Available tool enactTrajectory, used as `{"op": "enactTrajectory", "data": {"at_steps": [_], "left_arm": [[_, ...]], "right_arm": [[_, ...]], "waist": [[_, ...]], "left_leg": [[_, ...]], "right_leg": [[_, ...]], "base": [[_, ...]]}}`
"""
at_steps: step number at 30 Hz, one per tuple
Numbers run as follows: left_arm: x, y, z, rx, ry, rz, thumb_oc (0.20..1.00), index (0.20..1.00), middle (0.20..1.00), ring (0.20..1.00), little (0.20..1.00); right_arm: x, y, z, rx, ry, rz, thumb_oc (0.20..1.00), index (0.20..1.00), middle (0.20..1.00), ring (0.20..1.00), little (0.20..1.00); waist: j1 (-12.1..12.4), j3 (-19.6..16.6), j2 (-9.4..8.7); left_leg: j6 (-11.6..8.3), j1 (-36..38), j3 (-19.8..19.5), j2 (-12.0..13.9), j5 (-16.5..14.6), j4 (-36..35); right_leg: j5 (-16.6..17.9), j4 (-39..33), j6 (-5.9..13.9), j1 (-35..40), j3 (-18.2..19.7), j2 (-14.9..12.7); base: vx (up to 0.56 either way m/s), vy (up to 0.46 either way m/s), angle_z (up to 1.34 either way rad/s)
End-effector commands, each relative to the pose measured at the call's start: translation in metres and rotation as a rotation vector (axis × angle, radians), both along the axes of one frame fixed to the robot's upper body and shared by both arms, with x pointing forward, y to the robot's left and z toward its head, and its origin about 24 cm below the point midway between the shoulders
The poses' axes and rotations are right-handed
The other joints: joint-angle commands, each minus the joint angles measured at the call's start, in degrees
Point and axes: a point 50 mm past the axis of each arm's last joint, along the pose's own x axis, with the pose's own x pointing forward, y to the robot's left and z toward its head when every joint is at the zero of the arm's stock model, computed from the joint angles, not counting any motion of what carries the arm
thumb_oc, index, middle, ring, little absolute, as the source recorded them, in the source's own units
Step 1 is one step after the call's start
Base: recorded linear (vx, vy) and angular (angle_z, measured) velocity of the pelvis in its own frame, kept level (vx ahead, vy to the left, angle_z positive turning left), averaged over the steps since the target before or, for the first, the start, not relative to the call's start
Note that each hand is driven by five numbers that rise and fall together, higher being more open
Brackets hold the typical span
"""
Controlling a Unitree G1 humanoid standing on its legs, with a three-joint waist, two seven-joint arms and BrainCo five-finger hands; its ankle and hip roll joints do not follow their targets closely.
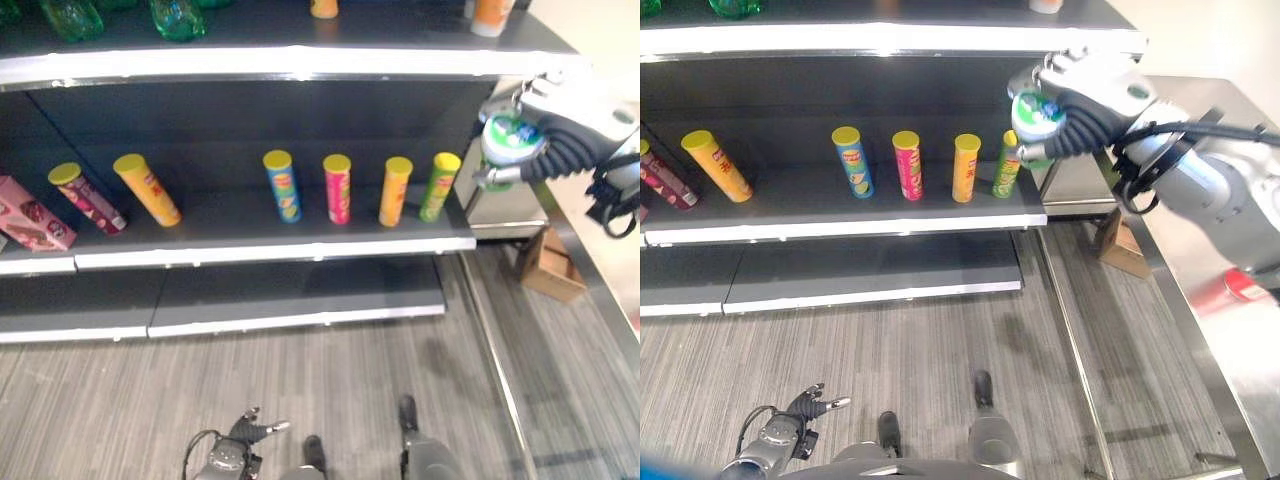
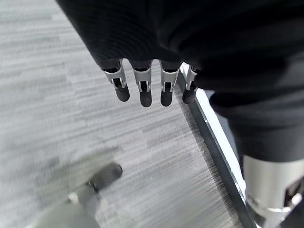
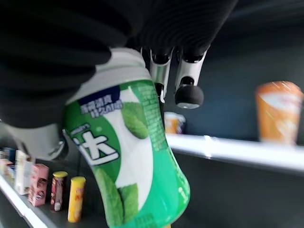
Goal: Put the goods on the table back onto the shelves and tidy them up.
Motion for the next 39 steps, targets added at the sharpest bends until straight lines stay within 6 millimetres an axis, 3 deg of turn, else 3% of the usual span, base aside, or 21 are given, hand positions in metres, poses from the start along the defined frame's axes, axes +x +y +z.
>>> {"op": "enactTrajectory", "data": {"at_steps": [1, 3, 9, 13, 16, 18, 19, 20, 22, 24, 27, 39], "left_arm": [[-0.005, 0.021, 0.006, 0.064, -0.005, -0.024, 1.000, 1.000, 1.000, 1.000, 1.000], [-0.008, 0.024, 0.005, 0.076, 0.011, -0.019, 1.000, 1.000, 1.000, 1.000, 1.000], [-0.020, 0.012, -0.004, 0.046, 0.042, 0.028, 1.000, 1.000, 1.000, 1.000, 1.000], [-0.024, 0.008, -0.006, 0.019, 0.034, 0.068, 1.000, 1.000, 1.000, 1.000, 1.000], [-0.024, 0.008, -0.006, 0.011, 0.029, 0.086, 1.000, 1.000, 1.000, 1.000, 1.000], [-0.023, 0.009, -0.005, 0.004, 0.016, 0.116, 1.000, 1.000, 1.000, 1.000, 1.000], [-0.024, 0.008, -0.006, -0.001, 0.020, 0.121, 1.000, 1.000, 1.000, 1.000, 1.000], [-0.028, 0.007, -0.008, -0.008, 0.034, 0.124, 1.000, 1.000, 1.000, 1.000, 1.000], [-0.030, 0.006, -0.008, -0.008, 0.039, 0.124, 1.000, 1.000, 1.000, 1.000, 1.000], [-0.035, 0.007, -0.010, 0.000, 0.052, 0.135, 1.000, 1.000, 1.000, 1.000, 1.000], [-0.046, 0.002, -0.015, -0.007, 0.087, 0.135, 1.000, 1.000, 1.000, 1.000, 1.000], [-0.056, 0.000, -0.019, 0.016, 0.127, 0.148, 1.000, 1.000, 1.000, 1.000, 1.000]], "right_arm": [[-0.003, -0.004, 0.018, 0.006, -0.063, -0.017, 0.200, 0.200, 0.200, 0.200, 0.200], [0.000, 0.001, 0.025, -0.016, -0.078, -0.024, 0.200, 0.200, 0.200, 0.200, 0.200], [0.020, 0.020, 0.041, -0.041, -0.096, -0.028, 0.200, 0.200, 0.200, 0.200, 0.200], [0.049, 0.018, 0.049, 0.037, -0.085, -0.107, 0.200, 0.200, 0.200, 0.200, 0.200], [0.063, 0.016, 0.053, 0.072, -0.084, -0.156, 0.200, 0.200, 0.200, 0.200, 0.200], [0.082, -0.009, 0.049, 0.156, -0.063, -0.287, 0.200, 0.200, 0.200, 0.200, 0.200], [0.087, -0.018, 0.046, 0.183, -0.049, -0.330, 0.200, 0.200, 0.200, 0.200, 0.200], [0.096, -0.032, 0.044, 0.219, -0.040, -0.409, 0.200, 0.200, 0.200, 0.200, 0.200], [0.099, -0.037, 0.041, 0.233, -0.032, -0.433, 0.200, 0.200, 0.200, 0.200, 0.200], [0.104, -0.057, 0.039, 0.312, -0.033, -0.505, 0.200, 0.200, 0.200, 0.200, 0.200], [0.116, -0.074, 0.023, 0.419, 0.018, -0.601, 0.200, 0.200, 0.200, 0.200, 0.200], [0.133, -0.075, -0.001, 0.514, 0.053, -0.694, 0.200, 0.200, 0.200, 0.200, 0.200]], "waist": [[0.89, -1.31, -1.91], [1.16, -2.17, -2.18], [2.23, -4.12, -0.74], [4.38, -3.74, -0.97], [5.47, -2.88, -1.18], [6.92, -1.37, -1.93], [7.25, -1.23, -1.69], [7.97, -1.53, -1.19], [8.30, -1.72, -0.78], [8.84, -2.14, 0.40], [9.03, -4.60, 1.65], [10.81, -6.35, 0.59]], "left_leg": [[-3.44, 1.00, -0.89, -1.99, -5.82, 3.23], [-3.74, 1.14, -1.69, -1.67, -6.20, 3.71], [-5.54, 1.54, -3.39, 0.23, -7.70, 7.03], [-7.57, -0.53, -5.40, 0.26, -9.04, 16.02], [-8.37, -2.90, -7.32, -0.77, -7.61, 21.96], [-10.19, -7.28, -9.31, -1.47, -3.61, 29.77], [-10.02, -7.70, -8.37, -0.47, -3.09, 28.22], [-8.92, -6.74, -7.31, 1.34, -4.83, 22.63], [-8.55, -6.54, -7.75, 1.87, -4.74, 19.04], [-8.37, -7.23, -8.97, 3.36, -1.80, 12.09], [-8.52, -3.37, -8.84, 3.36, -1.47, 6.18], [-7.82, 0.09, -6.67, 2.68, -2.10, 3.18]], "right_leg": [[-4.21, 4.66, -0.37, -1.89, -1.71, -0.98], [-3.99, 3.47, -0.86, -0.20, -2.24, -0.59], [-6.40, 2.81, -2.35, 4.62, -5.89, 0.30], [-9.36, 2.37, -3.89, 9.42, -9.15, 0.21], [-9.98, 2.34, -4.76, 10.93, -9.78, 0.00], [-11.08, 1.93, -5.82, 13.45, -11.00, 0.14], [-11.55, 1.89, -5.94, 13.82, -11.58, 0.41], [-11.96, 1.71, -5.89, 14.27, -12.20, 0.53], [-12.02, 1.79, -5.68, 14.10, -12.22, 0.64], [-12.88, 2.24, -5.52, 14.18, -12.70, 0.91], [-13.27, 2.06, -4.86, 15.30, -13.06, 0.98], [-12.09, 1.88, -3.60, 15.72, -12.50, -1.03]], "base": [[0.09, -0.165, 0.31], [0.09, -0.167, 0.33], [0.15, -0.207, 0.36], [0.10, -0.198, 0.29], [0.03, -0.119, 0.35], [0.04, -0.143, 0.28], [0.08, -0.059, 0.76], [0.09, -0.022, 0.76], [0.08, 0.023, 0.50], [0.11, 0.054, 0.19], [0.17, 0.081, 0.27], [0.08, 0.048, -0.05]]}}
